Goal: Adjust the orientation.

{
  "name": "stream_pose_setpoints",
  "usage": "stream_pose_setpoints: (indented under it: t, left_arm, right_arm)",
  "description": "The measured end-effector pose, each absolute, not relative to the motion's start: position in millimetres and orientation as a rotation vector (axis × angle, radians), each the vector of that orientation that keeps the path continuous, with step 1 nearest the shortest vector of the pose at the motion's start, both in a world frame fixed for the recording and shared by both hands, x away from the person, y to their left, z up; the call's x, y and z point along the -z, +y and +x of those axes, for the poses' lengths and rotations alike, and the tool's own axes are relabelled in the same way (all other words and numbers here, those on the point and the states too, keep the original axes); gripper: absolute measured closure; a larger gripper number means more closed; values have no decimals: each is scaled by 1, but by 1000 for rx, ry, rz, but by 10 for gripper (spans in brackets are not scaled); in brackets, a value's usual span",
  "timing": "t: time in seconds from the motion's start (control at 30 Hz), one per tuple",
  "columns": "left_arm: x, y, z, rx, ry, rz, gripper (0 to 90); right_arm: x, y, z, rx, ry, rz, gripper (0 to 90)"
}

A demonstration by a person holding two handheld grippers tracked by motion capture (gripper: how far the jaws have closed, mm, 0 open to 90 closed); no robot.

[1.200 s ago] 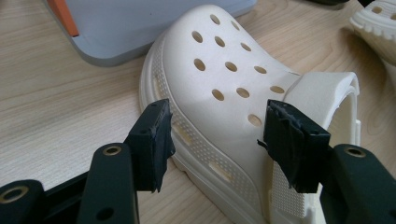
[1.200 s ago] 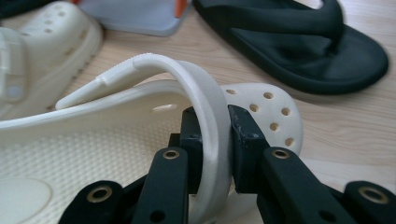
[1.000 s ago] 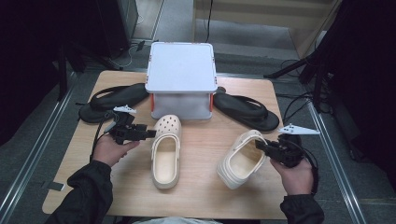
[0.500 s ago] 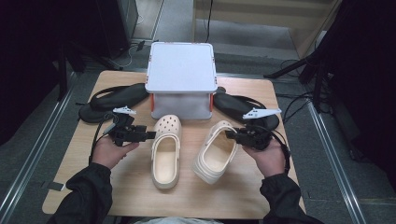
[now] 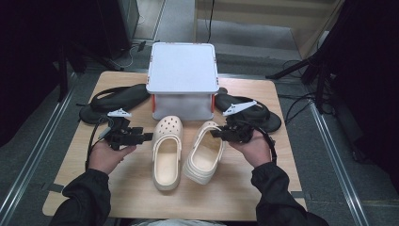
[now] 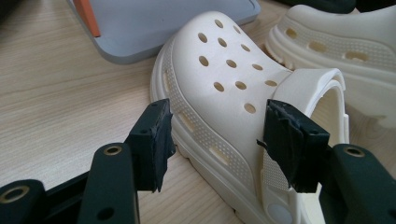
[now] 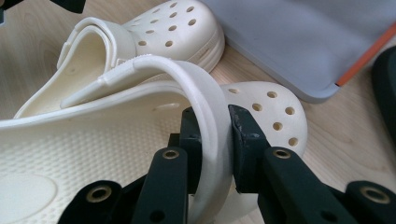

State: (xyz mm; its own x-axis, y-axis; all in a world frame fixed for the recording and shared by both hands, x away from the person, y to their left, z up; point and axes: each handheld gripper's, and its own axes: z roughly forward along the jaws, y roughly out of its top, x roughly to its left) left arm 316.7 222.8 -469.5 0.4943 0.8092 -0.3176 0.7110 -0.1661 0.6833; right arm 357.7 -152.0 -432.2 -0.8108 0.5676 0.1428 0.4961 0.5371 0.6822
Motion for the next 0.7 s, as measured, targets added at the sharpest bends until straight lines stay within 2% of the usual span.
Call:
stream_pose_setpoints:
  t: [0.43, 0.7]
  left_arm:
    - [473, 223, 310, -114, 1272, 1923, 425]
    - [475, 222, 312, -107, 1263, 1952, 468]
  right_arm:
    - [447, -145, 357, -1197, 2766, 842, 735]
    - [454, -137, 349, -1154, 2786, 734, 720]
